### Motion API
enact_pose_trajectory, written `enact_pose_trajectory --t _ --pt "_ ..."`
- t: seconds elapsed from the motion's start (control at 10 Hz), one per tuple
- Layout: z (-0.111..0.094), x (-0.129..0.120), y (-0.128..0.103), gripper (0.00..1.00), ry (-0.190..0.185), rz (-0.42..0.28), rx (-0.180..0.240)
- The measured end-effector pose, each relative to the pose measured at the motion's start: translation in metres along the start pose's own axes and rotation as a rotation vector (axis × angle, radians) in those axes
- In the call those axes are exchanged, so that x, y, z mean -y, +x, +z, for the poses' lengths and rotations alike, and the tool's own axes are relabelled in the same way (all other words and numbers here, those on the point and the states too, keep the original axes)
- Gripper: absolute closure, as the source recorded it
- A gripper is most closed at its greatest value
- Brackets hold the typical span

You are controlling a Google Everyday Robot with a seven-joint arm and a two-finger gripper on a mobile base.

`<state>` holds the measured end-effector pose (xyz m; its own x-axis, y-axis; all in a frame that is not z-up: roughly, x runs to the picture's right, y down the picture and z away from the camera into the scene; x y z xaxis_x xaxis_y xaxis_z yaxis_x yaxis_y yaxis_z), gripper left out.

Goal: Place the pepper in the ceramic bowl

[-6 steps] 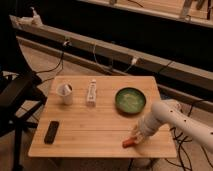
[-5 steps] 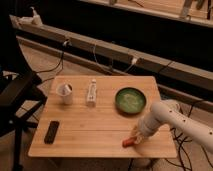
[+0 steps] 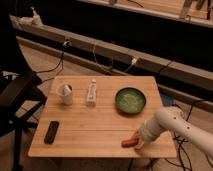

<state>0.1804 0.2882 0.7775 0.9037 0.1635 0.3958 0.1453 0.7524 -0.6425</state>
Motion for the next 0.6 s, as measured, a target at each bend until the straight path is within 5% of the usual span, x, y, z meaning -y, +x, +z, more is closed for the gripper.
enact_pose_trajectory --t 0.3,0.6 --pt "0.009 -0.006 -0.001 0.22 -0.009 -0.009 -0.016" --pt "0.008 -0.007 -0.012 0.49 0.002 -0.03 -0.024"
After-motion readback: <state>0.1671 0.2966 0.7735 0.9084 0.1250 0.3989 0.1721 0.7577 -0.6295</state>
